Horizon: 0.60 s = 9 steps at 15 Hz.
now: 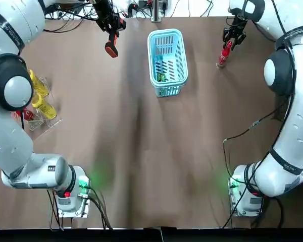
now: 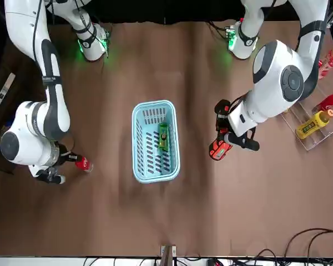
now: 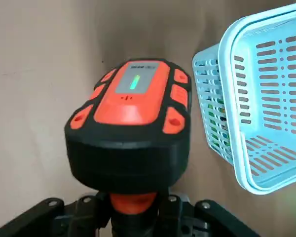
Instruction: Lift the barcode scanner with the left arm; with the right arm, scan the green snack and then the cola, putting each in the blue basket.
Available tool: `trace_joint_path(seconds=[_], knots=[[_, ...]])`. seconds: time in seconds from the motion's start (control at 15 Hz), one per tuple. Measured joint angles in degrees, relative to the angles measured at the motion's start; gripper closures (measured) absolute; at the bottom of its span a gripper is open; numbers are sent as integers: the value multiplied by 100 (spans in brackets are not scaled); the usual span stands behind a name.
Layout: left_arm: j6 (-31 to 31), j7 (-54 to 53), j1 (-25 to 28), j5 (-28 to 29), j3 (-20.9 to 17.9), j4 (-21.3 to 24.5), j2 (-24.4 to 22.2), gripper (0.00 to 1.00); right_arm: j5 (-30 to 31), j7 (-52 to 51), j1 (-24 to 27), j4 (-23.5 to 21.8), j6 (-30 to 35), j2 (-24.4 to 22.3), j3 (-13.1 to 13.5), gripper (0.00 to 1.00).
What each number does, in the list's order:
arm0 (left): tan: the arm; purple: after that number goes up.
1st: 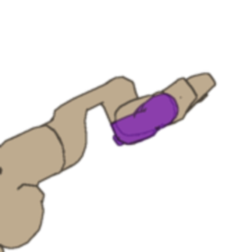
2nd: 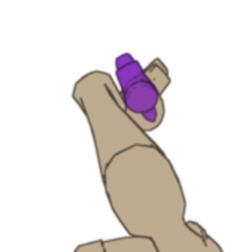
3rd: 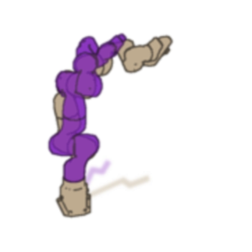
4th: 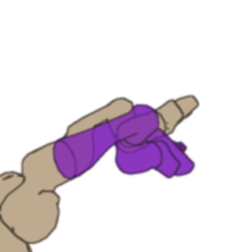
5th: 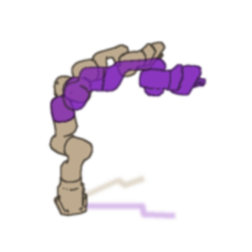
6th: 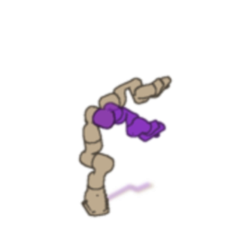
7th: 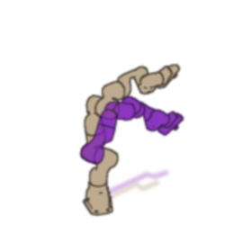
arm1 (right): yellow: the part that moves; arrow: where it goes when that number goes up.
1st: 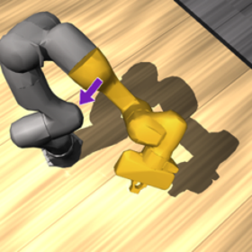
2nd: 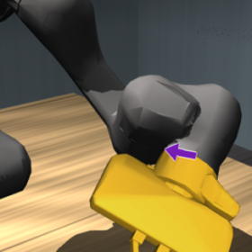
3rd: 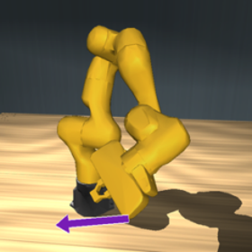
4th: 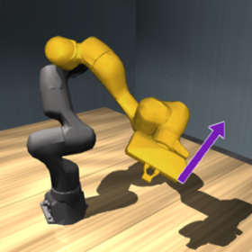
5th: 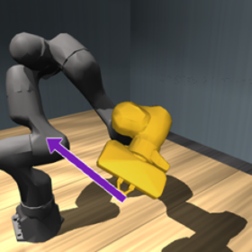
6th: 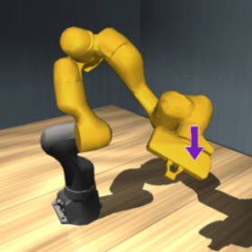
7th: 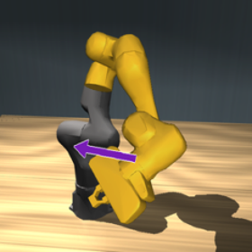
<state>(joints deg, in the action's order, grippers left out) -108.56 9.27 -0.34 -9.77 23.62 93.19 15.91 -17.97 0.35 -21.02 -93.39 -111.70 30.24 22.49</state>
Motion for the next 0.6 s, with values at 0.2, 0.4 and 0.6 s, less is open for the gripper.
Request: trace_joint_path(seconds=[0.2, 0.4, 0.6], knots=[[0, 25, 0, 0, 0, 0, 1, 63, 0, 0, -3, 4, 0, -3, -1, 43], [0, 84, 0, 0, 0, 0, 1, 63, 0, 1, -3, 12, -1, -3, -1, 52], [0, 95, 0, 0, 0, 0, 1, 63, 21, 23, -4, 41, 0, -5, 6, 64]])
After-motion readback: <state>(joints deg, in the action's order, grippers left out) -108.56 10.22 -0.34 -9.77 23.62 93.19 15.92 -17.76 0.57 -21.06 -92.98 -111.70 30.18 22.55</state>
